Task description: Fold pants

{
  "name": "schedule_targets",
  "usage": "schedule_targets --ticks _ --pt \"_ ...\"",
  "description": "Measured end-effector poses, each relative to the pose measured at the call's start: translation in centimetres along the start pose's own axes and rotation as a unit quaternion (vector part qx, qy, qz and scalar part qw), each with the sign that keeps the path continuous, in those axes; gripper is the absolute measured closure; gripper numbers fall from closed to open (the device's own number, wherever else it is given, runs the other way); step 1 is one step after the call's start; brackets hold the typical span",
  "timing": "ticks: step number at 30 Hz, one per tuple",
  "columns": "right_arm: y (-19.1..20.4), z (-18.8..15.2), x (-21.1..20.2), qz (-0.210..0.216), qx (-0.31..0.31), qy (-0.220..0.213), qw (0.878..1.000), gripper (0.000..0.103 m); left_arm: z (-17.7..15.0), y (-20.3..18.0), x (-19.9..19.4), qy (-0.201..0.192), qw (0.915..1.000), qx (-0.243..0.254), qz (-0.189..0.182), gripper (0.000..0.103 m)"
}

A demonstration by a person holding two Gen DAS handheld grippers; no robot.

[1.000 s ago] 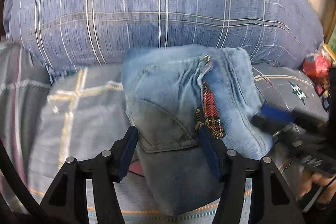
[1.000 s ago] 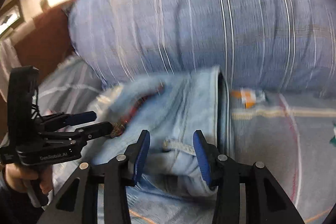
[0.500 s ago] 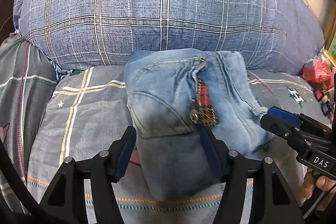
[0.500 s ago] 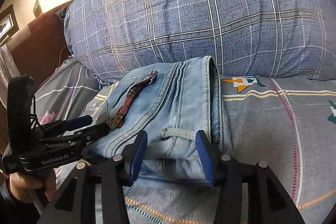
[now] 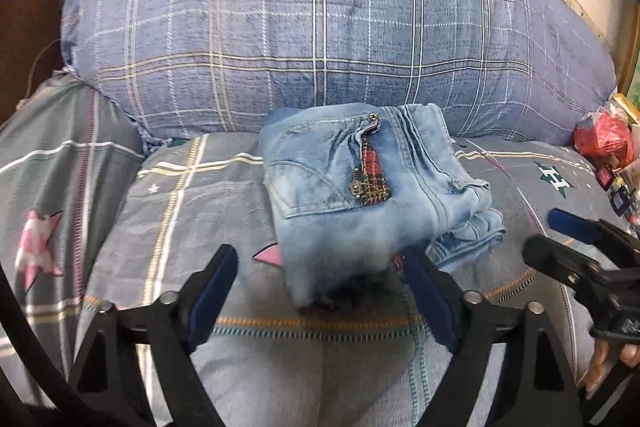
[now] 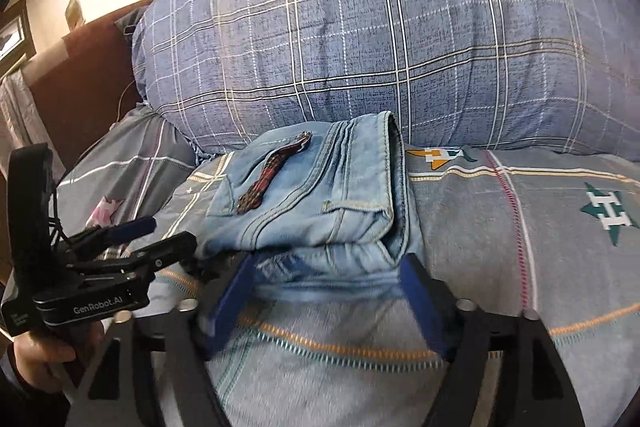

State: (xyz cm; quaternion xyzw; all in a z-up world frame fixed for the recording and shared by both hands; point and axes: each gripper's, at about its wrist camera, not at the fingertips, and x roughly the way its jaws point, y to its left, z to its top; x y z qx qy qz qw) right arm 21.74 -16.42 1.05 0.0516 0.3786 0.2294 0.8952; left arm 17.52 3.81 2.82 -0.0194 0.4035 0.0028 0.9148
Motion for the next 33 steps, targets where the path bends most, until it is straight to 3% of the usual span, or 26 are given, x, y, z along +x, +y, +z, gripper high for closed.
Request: schedule_targets --ticks 2,8,15,20,33 --pt "0.4 -0.6 -1.2 -0.003 -0.008 -0.006 1.000 0.007 -0.5 0.0 -1.0 -0.009 0.9999 0.003 0.012 0.017" --pt "1.5 -2.1 -3.7 -0.006 -0.016 -0.011 1.000 0.005 -1.5 -0.4 -3.3 -0.022 0.9982 0.016 0.054 0.016" --pt "2.2 -3.2 -6.3 -0.004 -0.011 -0.017 1.000 0.004 -2.7 -0.8 -5.5 -0.028 0.9989 0.006 0.036 0.016" --pt "2.6 -3.5 -7.7 -0.004 -0.010 -0.024 1.000 0.004 -3.2 -1.7 -7.1 -0.035 0.9968 0.025 0.067 0.016" --pt "3.7 -4.4 -10.2 0.002 -0.004 -0.035 0.999 0.004 -3.5 -1.7 -10.5 -0.052 0.9955 0.027 0.075 0.016"
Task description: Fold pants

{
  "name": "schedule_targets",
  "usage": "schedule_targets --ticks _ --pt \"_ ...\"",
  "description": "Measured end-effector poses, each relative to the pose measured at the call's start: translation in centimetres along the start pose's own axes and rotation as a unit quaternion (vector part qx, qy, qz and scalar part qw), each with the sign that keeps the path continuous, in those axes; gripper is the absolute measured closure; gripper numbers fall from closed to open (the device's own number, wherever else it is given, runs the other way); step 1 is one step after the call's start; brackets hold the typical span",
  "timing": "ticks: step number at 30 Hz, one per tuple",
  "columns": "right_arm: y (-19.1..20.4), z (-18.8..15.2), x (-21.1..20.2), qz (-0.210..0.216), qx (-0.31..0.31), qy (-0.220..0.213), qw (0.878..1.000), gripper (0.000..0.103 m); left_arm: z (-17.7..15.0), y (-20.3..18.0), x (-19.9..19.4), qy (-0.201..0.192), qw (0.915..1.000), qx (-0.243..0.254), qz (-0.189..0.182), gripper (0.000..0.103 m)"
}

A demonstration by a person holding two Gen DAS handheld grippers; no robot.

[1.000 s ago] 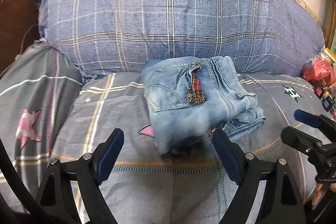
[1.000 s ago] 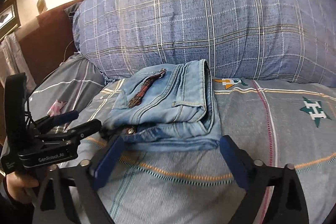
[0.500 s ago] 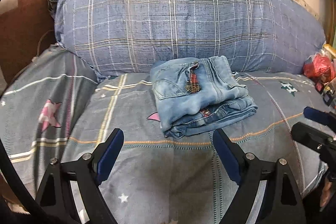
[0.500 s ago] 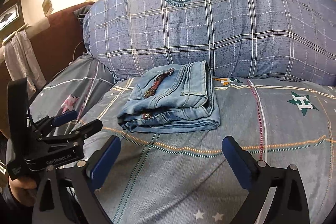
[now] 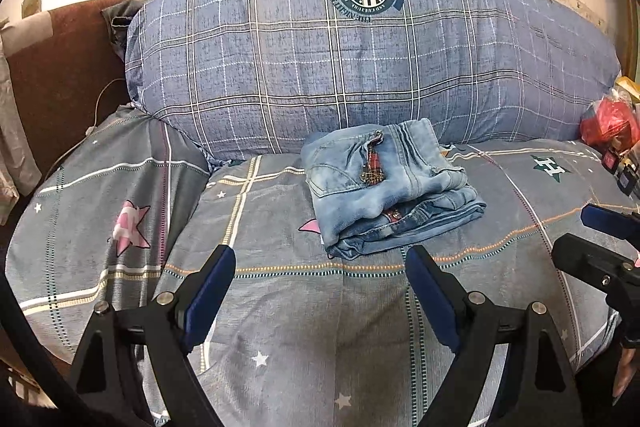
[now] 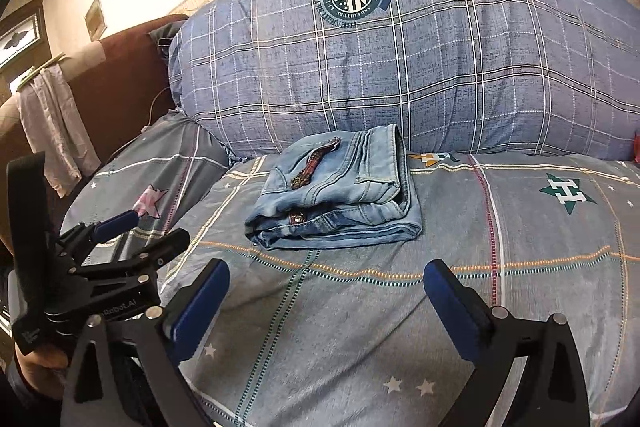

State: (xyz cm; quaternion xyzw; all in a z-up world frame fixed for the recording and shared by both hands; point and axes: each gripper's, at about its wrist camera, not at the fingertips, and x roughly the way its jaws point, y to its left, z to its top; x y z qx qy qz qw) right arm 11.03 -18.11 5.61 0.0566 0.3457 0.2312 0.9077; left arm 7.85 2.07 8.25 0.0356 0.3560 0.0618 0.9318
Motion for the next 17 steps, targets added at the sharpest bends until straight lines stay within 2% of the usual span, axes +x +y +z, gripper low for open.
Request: schedule_targets --ticks 17 --pt "0.6 0.0 -1.6 -0.005 0.008 0.006 1.000 0.004 0.1 -0.5 -2.1 -0.016 0.9998 0.004 -0.012 0.016"
